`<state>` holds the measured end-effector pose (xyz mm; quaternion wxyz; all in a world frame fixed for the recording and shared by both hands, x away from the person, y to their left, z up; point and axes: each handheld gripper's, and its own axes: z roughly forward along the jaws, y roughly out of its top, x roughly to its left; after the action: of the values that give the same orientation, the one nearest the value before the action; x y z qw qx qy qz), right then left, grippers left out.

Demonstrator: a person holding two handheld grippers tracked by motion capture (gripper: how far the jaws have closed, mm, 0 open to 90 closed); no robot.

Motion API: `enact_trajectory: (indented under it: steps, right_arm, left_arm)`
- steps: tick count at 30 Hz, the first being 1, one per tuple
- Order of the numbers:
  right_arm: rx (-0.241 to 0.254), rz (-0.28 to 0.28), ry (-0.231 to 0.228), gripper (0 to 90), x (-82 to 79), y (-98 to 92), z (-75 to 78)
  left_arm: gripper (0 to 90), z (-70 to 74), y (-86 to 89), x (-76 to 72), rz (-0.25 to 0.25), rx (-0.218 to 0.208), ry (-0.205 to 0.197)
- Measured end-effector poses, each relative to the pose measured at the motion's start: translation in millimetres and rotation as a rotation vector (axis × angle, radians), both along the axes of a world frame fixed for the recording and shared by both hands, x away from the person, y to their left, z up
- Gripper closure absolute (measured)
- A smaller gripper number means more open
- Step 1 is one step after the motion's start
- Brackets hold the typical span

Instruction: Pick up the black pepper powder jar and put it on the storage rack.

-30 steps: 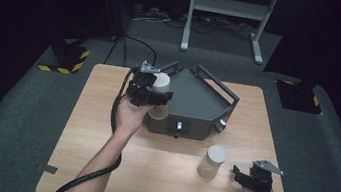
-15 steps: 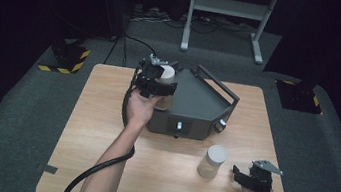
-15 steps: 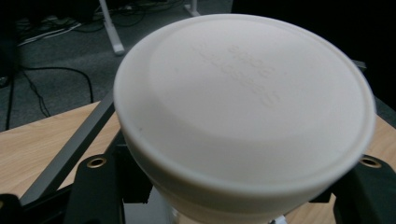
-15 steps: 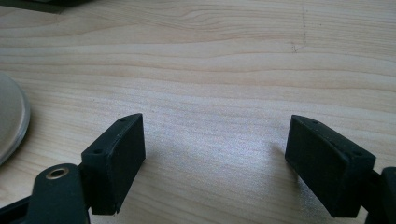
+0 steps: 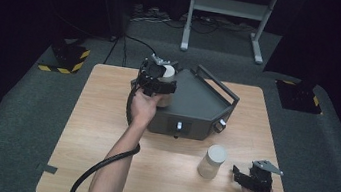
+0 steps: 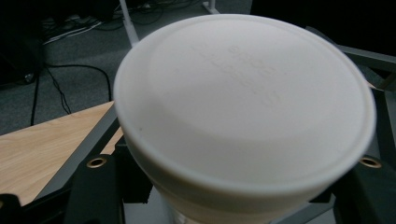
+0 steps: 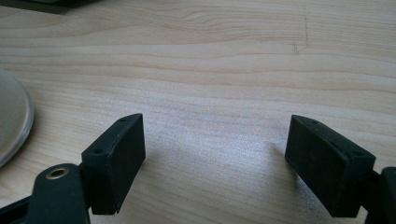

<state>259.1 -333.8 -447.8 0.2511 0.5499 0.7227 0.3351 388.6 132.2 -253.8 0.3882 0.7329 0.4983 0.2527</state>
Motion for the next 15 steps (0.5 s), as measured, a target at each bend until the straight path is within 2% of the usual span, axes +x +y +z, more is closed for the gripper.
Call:
enact_trajectory:
  steps: [15]
  right_arm:
    - [0.0, 0.005, 0.0, 19.8, 0.1, -0.3, 0.0]
  left_arm:
    - [35.4, -12.9, -2.0, 7.4, -0.008, -0.017, 0.008]
